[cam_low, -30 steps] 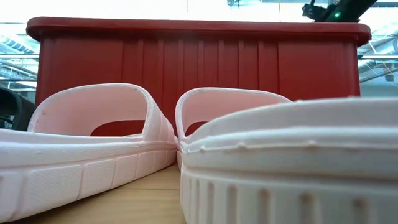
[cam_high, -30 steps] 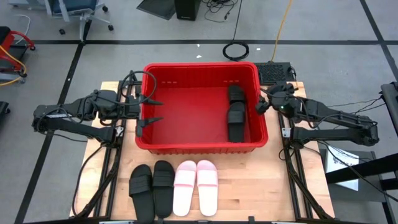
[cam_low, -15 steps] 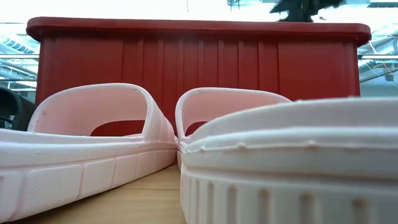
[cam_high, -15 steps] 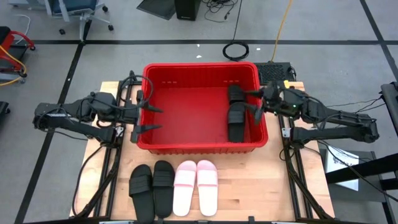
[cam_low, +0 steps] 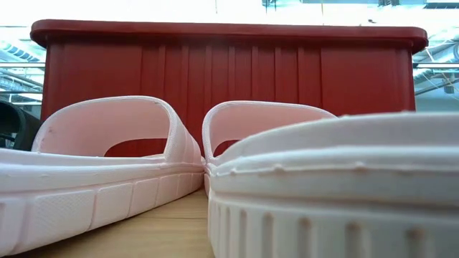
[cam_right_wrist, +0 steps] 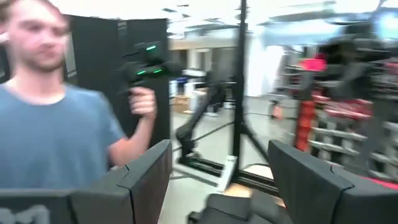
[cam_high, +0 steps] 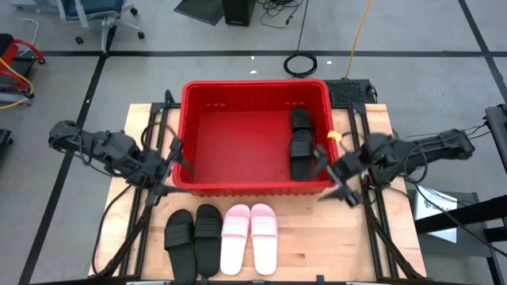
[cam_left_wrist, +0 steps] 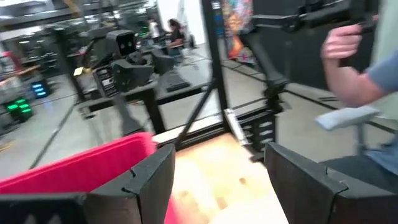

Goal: Pick and place slides into bin
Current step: Put the pink slide into the red bin

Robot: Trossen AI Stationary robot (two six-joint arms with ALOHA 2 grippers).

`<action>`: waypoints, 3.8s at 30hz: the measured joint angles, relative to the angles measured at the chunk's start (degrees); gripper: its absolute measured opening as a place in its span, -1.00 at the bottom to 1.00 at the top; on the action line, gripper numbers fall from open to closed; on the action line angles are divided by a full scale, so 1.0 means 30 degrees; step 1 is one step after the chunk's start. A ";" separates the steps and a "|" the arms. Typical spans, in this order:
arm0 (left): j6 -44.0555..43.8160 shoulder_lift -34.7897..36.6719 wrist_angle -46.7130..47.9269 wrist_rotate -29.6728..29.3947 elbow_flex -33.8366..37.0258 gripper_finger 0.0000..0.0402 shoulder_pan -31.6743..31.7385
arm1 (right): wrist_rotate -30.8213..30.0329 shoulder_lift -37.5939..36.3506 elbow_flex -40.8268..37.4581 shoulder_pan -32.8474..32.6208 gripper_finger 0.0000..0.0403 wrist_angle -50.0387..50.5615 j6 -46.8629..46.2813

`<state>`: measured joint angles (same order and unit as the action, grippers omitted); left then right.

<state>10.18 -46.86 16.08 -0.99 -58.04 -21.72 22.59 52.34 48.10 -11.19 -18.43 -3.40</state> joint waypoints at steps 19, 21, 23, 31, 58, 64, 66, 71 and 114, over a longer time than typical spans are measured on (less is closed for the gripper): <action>-0.0299 -0.5201 -0.4969 -0.2635 0.0001 0.25 -0.6817 | -1.5437 0.8552 0.3543 -0.8974 0.27 0.3229 0.2381; -0.0361 -0.5705 -0.5927 -0.3497 0.0005 0.25 -0.7431 | -1.6808 0.9456 0.4630 -0.9524 0.27 0.4560 0.1958; -0.0367 -0.5916 -0.6960 -0.4270 0.0008 0.25 -0.7978 | -1.7937 1.0309 0.5532 -0.9978 0.27 0.5927 0.1475; -0.0547 -0.6512 -0.8023 -0.7529 0.0001 0.25 -0.9983 | -1.8691 1.2974 0.7521 -1.0543 0.27 0.8675 -0.1144; -0.3018 -0.8470 -1.0956 -0.8874 0.0023 0.25 -1.1065 | -1.9256 1.9429 1.0112 -1.0010 0.27 1.0706 -0.4262; -0.3010 -0.8588 -1.1022 -0.8874 0.0015 0.25 -1.1311 | -1.9620 2.0090 1.0105 -0.9616 0.27 1.3195 -0.6370; -0.3010 -0.8617 -1.0973 -0.8860 0.0015 0.25 -1.1348 | -1.9600 2.0293 1.0105 -0.9465 0.27 1.3769 -0.6992; -0.3331 -0.8632 -1.0894 -0.8837 0.0015 0.25 -1.1409 | -2.0407 2.0493 1.0105 -0.8980 0.25 1.3821 -0.7748; -0.3819 -0.8916 -1.0965 -0.8852 0.0008 0.25 -1.1443 | -1.9524 2.0252 1.0090 -0.7894 -0.98 1.4585 -1.1110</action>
<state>-1.28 -73.60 -16.82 -27.55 -58.02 -56.05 -35.98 113.10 78.36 -34.87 25.32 -36.73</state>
